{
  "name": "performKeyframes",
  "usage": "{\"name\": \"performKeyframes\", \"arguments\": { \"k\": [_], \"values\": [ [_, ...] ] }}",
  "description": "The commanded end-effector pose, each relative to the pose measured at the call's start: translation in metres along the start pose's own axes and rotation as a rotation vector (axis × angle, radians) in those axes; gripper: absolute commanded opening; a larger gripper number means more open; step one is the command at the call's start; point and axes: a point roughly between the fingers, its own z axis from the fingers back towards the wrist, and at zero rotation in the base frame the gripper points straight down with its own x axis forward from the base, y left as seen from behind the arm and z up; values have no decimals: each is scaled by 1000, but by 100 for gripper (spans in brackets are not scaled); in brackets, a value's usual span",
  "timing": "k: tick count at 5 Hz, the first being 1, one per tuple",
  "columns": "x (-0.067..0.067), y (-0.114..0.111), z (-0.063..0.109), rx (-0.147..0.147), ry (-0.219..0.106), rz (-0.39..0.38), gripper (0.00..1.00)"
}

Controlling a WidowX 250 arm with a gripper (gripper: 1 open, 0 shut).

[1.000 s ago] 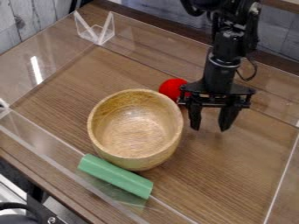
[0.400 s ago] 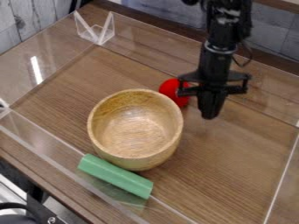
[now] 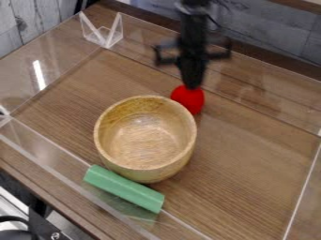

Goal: Move the red fruit to the left

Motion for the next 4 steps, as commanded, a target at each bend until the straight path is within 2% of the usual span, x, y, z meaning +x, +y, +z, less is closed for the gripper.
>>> {"name": "performKeyframes", "arguments": {
  "k": [1,2,4],
  "values": [
    [16,17,39,-68,-59,-14,0],
    [10,5,39,-85,-59,37,0],
    [-7,-8,19,-109,-59,120,0]
  ]
}}
